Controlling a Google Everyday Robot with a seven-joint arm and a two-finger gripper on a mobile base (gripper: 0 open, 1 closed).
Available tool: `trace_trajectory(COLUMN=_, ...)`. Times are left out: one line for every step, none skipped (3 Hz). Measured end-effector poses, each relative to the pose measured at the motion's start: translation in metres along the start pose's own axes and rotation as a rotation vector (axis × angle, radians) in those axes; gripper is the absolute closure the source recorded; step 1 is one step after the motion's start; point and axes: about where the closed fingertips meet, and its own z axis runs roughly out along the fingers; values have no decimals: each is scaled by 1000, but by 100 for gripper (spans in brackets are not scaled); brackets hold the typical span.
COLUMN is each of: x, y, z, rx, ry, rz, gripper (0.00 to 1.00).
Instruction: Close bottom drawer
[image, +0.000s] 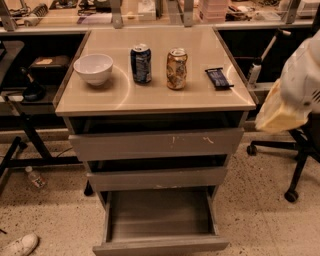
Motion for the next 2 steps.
trace_trajectory(x=-4, y=29, z=64, rx=-43, ry=-8, rz=7, gripper=100)
trace_trajectory(x=5, y=70, z=143, rx=-145, ry=30, rz=28, gripper=100)
